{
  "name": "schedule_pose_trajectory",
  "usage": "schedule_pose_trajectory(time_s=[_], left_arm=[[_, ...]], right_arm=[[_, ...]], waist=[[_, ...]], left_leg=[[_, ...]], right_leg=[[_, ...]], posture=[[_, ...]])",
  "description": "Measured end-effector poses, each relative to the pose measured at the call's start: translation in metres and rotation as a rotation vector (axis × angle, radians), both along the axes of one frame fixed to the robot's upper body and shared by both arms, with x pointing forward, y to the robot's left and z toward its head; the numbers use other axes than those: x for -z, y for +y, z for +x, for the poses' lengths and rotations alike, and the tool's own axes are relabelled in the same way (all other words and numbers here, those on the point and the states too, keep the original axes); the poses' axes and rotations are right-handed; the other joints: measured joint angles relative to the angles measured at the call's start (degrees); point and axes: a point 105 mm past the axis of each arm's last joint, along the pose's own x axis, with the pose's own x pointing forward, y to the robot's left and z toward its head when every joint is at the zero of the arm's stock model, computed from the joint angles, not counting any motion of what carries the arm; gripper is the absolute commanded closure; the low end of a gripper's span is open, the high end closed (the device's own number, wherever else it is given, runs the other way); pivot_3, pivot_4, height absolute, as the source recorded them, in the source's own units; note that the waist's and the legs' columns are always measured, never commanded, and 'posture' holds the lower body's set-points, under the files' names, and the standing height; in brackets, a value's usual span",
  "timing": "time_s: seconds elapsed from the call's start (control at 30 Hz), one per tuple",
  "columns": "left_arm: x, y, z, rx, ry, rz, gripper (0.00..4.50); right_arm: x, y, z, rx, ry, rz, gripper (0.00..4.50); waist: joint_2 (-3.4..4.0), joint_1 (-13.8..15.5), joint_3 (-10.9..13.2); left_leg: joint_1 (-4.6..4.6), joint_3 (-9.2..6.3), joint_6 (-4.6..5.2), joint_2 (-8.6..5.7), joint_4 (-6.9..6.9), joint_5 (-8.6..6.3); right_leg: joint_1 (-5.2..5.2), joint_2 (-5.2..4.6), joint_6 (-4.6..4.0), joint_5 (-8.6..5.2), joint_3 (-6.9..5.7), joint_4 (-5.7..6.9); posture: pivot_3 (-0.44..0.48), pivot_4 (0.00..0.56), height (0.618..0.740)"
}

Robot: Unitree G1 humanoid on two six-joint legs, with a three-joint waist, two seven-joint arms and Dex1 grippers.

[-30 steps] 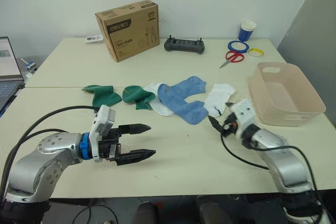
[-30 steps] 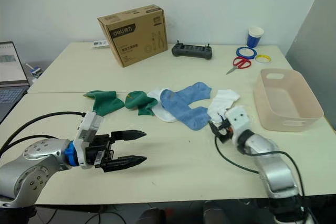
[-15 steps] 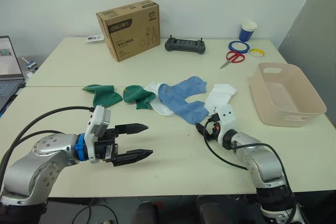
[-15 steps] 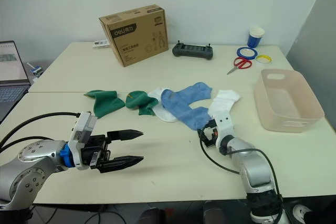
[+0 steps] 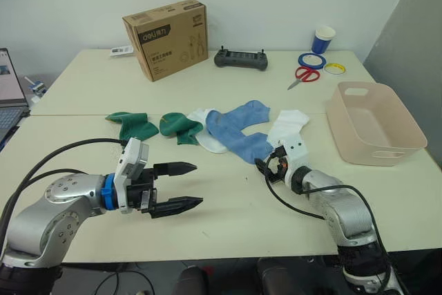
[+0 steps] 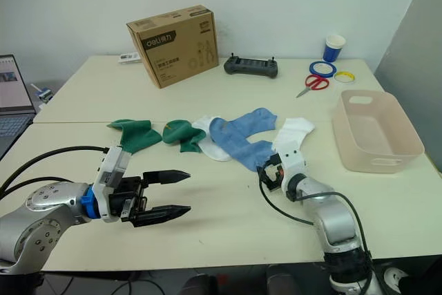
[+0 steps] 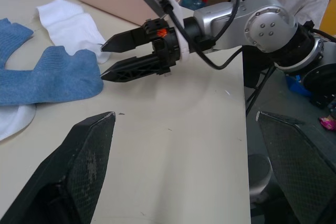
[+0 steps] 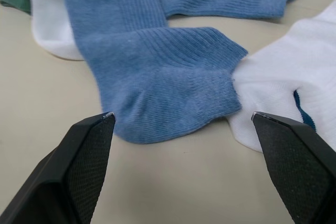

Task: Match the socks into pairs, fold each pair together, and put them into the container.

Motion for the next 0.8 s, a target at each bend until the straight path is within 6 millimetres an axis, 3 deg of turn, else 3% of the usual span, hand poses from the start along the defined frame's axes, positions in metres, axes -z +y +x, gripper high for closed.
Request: schedule_pose_trajectory(time_s=[0.13, 0.3, 0.73, 0.8], left_arm=[[0.0, 0.0, 0.0, 0.0, 0.0, 0.001, 0.0], [-0.002, -0.001, 0.001, 0.004, -0.011, 0.006, 0.0], [-0.003, -0.005, 0.005, 0.0, -0.021, 0.014, 0.0], [-0.003, -0.005, 0.005, -0.002, -0.022, 0.015, 0.0]], right_arm=[[0.008, 0.002, -0.01, -0.016, 0.084, 0.058, 0.03], [0.015, 0.013, -0.008, -0.012, 0.135, 0.122, 0.03], [0.01, 0.016, 0.031, 0.116, 0.099, 0.218, 0.03], [0.01, 0.016, 0.032, 0.121, 0.099, 0.23, 0.6]], waist=[[0.0, -0.1, 0.0], [0.0, -0.2, 0.0], [-0.02, -0.2, 0.0], [-0.02, -0.3, 0.0]], left_leg=[[0.01, -0.01, 0.0, 0.0, 0.0, 0.0], [0.02, 0.0, 0.0, -0.01, 0.02, 0.0], [0.0, 0.0, 0.0, -0.02, 0.02, 0.0], [0.0, 0.0, 0.0, -0.01, 0.01, 0.0]], right_leg=[[0.0, 0.0, 0.0, 0.0, 0.0, 0.01], [0.0, 0.0, -0.01, 0.01, 0.0, 0.02], [0.01, 0.0, 0.0, 0.01, 0.0, -0.01], [0.01, 0.0, 0.0, 0.01, 0.0, -0.02]], posture=[[0.0, 0.15, 0.723], [0.0, 0.15, 0.723], [0.0, 0.15, 0.723], [0.0, 0.15, 0.723]])
